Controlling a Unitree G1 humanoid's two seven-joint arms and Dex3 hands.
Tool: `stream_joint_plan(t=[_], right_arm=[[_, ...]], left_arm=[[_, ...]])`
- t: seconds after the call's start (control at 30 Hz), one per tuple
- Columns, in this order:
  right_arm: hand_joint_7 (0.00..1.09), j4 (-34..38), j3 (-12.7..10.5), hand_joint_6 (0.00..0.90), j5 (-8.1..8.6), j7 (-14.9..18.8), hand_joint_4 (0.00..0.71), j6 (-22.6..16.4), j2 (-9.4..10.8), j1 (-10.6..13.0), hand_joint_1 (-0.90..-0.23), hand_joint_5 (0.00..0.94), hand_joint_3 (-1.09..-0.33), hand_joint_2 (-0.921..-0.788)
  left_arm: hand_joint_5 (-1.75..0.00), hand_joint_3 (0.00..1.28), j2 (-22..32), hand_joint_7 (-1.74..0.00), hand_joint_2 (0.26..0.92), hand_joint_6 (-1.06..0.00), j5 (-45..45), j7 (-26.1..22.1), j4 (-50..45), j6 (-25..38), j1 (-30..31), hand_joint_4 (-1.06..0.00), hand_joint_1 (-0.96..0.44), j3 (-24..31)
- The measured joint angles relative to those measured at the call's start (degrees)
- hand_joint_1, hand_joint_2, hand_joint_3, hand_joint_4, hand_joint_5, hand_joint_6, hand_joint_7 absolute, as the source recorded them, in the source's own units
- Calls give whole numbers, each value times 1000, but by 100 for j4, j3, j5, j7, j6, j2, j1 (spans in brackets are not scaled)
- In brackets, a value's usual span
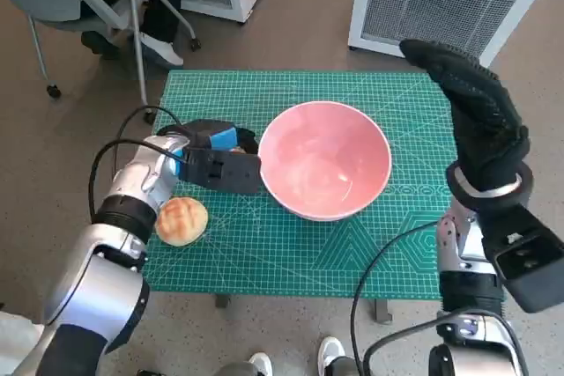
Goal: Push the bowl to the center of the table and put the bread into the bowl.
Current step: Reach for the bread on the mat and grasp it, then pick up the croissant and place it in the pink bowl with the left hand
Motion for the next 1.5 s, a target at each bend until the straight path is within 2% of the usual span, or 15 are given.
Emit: stream_joint_plan(t=[0.23,0.53,0.73,0.9,1.2,1.33,1.5], right_arm=[[133,2,3,300,-1,-18,297,-5,1,9,-577,0,-722,-921],[142,-16,12,302,1,-54,297,-2,5,37,-577,0,-720,-921],[148,-43,26,303,8,-57,296,14,8,44,-574,0,-720,-921],[152,-52,29,301,16,-57,296,50,9,44,-574,0,-720,-921],[159,-57,31,298,12,-59,296,60,9,44,-574,0,-720,-921],[162,-53,34,297,4,-62,297,57,10,42,-574,0,-720,-921],[167,-53,44,294,-4,-69,297,51,10,42,-572,0,-720,-921]], left_arm=[[-1187,94,231,-1204,920,-616,-107,-207,17,17,-9,-640,1,189],[-1161,95,756,-1232,921,-610,-319,-202,-135,20,-259,-644,1,610],[-1133,88,1076,-1242,921,-609,-490,-3,-609,-158,-459,-661,1,919],[-1127,74,1260,-1215,920,-627,-709,101,-1518,-313,-480,-675,1,1224],[-1117,70,1029,-1218,920,-623,-1469,-232,-3258,-420,-332,-686,1,1597],[-1105,71,732,-1232,921,-619,-1699,-455,-3531,-642,-237,-687,1,1552],[-1116,97,374,-1276,921,-620,-1607,-559,-3578,-755,-96,-633,1,1285]])
